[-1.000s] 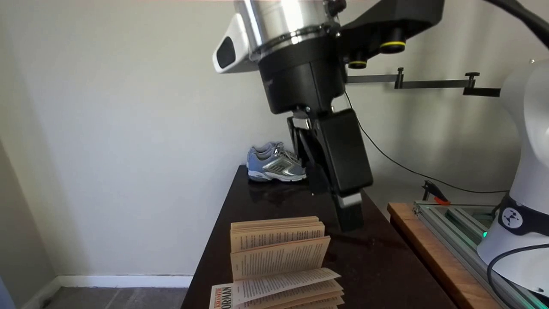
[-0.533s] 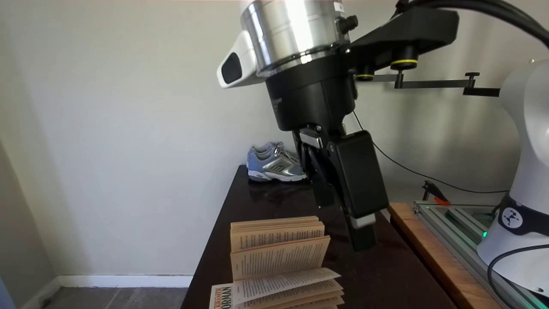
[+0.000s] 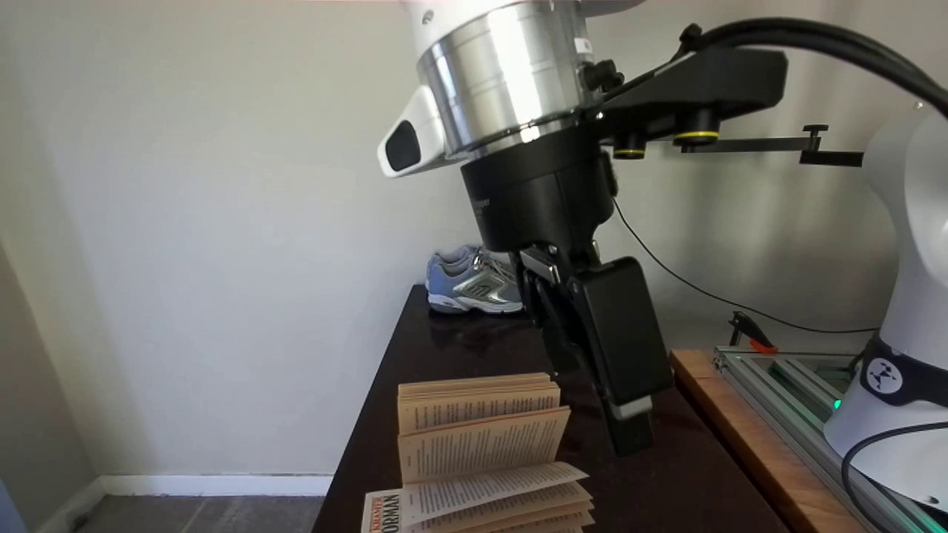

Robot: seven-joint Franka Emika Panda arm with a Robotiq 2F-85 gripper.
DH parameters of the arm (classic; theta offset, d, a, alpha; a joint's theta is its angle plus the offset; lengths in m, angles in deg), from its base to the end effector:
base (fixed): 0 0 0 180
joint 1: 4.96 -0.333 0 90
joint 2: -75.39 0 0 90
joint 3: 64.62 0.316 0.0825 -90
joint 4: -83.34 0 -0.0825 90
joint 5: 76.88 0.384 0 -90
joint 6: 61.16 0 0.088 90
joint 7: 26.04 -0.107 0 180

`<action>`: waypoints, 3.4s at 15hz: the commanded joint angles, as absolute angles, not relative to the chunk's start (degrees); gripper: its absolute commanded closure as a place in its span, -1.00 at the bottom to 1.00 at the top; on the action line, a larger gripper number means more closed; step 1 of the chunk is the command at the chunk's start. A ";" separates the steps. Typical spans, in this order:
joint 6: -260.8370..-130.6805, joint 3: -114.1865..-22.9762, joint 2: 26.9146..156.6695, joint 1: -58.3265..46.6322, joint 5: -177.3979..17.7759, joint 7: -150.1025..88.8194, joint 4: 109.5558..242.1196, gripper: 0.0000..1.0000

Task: Close the purple book.

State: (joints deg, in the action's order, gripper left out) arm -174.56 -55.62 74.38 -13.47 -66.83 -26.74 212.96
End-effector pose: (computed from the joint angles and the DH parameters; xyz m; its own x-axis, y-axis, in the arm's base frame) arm 0.4601 0.1568 0.3495 0.9399 0.2105 -0.2687 0.1810 -0.9748 -0.1303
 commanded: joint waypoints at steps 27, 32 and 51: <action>-188.56 -58.58 78.28 -11.83 -88.50 -31.36 218.34 -1.00; -189.75 -60.32 79.63 -10.52 -89.37 -32.45 218.77 -1.00; -198.78 -62.94 86.20 -8.71 -86.14 -31.12 219.55 -1.00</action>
